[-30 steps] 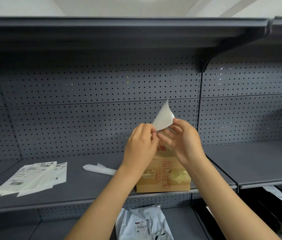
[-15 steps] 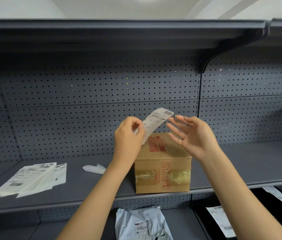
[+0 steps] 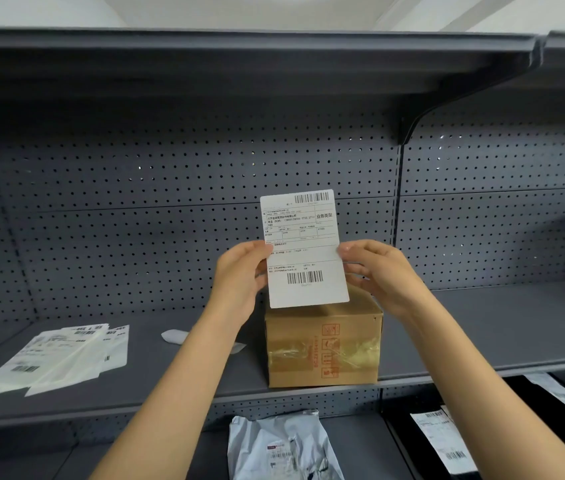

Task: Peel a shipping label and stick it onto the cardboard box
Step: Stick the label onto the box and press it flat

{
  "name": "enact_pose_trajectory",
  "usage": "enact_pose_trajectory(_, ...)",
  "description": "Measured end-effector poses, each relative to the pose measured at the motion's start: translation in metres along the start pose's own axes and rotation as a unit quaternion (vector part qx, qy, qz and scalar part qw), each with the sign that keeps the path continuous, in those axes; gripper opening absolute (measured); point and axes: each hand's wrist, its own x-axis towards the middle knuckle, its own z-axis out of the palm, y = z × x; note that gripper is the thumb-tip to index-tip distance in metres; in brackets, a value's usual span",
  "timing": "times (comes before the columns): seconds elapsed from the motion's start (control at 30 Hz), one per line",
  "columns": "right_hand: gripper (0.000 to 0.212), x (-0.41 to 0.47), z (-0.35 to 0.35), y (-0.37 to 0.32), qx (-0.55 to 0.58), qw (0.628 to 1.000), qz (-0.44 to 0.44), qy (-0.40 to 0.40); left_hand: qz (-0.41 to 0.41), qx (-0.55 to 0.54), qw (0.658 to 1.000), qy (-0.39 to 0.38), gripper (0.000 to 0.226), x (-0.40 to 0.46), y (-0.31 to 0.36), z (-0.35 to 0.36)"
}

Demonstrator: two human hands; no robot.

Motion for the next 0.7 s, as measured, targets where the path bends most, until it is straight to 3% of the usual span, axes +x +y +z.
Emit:
enact_pose_trajectory(0.3, 0.009, 0.023, -0.002, -0.006, -0.054, 0.998, -0.011, 0.002, 0.023, 0.063, 0.998, -0.016, 0.007, 0.023, -0.003, 0.004)
enact_pose_trajectory(0.63, 0.007, 0.069, -0.004, -0.010, -0.088, 0.996, 0.017, 0.019, 0.034, 0.202, 0.978, 0.045, 0.009, 0.077, -0.007, 0.014)
enact_pose_trajectory(0.7, 0.010, 0.076, -0.005, -0.005, -0.104, 0.994, 0.026, 0.031, 0.020, 0.215, 0.975, 0.049, 0.019, 0.085, -0.013, 0.012)
